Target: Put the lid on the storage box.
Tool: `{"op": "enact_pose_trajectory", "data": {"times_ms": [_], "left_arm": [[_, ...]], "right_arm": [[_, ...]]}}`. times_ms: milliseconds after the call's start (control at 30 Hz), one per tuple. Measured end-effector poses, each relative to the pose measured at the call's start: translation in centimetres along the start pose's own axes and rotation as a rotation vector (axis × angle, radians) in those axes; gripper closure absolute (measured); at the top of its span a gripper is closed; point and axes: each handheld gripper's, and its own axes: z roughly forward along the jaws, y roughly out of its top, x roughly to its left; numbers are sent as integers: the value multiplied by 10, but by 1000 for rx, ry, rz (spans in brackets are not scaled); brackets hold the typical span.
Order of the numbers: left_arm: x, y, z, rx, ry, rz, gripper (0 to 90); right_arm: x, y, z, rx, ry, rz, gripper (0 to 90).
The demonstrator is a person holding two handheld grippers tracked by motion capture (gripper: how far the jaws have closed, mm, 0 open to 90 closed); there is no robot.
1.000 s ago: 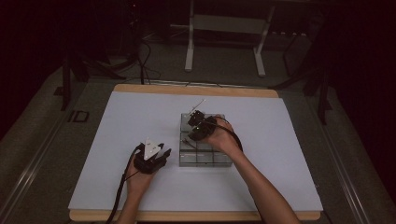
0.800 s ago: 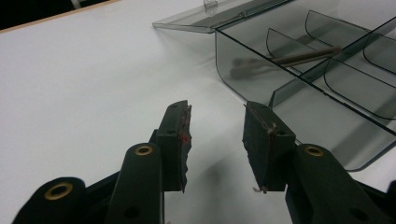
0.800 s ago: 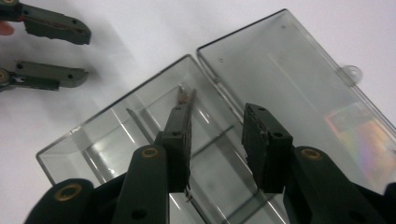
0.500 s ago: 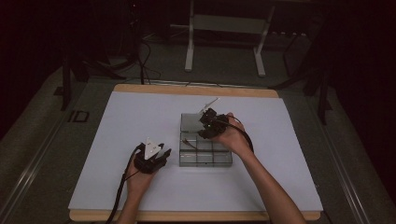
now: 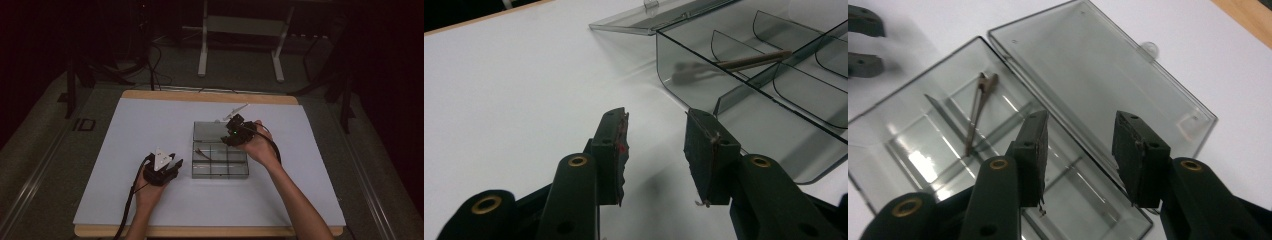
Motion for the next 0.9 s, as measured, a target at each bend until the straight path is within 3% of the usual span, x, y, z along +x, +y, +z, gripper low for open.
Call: {"op": "enact_pose_trajectory", "data": {"times_ms": [333, 500, 600, 900], "left_arm": [[-1, 2, -3, -26, 0, -23, 610], [-4, 5, -7, -40, -16, -34, 609], [-4, 6, -9, -49, -38, -61, 604], [-12, 15, -14, -65, -49, -58, 603]], "right_arm": [[-15, -13, -2, -23, -19, 48, 589], [-21, -17, -3, -41, -17, 79, 581], [-25, -20, -2, -43, -18, 96, 572], [-33, -29, 2, -58, -43, 137, 575]]}}
